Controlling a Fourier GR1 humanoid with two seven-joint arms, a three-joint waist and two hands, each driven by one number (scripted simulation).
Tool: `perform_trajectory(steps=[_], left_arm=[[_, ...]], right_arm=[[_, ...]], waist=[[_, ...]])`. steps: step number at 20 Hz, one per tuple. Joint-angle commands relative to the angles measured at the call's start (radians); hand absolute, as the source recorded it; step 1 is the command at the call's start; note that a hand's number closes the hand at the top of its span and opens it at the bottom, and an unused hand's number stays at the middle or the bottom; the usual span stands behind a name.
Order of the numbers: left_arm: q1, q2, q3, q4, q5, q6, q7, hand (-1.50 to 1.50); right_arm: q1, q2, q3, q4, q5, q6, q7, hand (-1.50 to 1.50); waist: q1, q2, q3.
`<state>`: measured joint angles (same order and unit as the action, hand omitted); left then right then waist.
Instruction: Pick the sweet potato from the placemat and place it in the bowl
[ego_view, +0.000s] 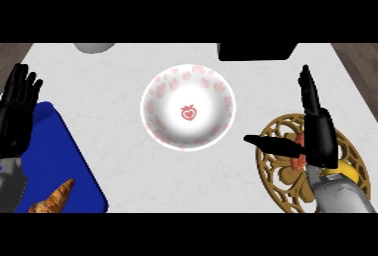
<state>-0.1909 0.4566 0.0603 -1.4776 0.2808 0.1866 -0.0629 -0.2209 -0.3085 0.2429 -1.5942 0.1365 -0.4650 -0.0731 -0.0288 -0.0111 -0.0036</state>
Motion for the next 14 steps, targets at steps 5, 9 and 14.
perform_trajectory(steps=[5,9,14], left_arm=[[0.015,-0.015,0.015,0.003,0.008,-0.017,-0.023,0.0],[0.006,0.006,0.04,0.014,0.019,-0.03,-0.016,0.0],[-0.017,-0.007,0.024,0.012,0.01,-0.024,-0.001,0.0]], right_arm=[[0.102,-0.201,0.056,-0.283,0.338,-0.005,0.449,-1.5],[0.151,-0.345,-0.002,-0.468,0.306,0.191,0.702,-1.5],[0.144,-0.499,-0.003,-0.542,0.197,0.469,0.92,-1.5]], waist=[[-0.004,0.0,-0.002],[-0.016,-0.002,-0.003],[-0.001,0.006,-0.002]])
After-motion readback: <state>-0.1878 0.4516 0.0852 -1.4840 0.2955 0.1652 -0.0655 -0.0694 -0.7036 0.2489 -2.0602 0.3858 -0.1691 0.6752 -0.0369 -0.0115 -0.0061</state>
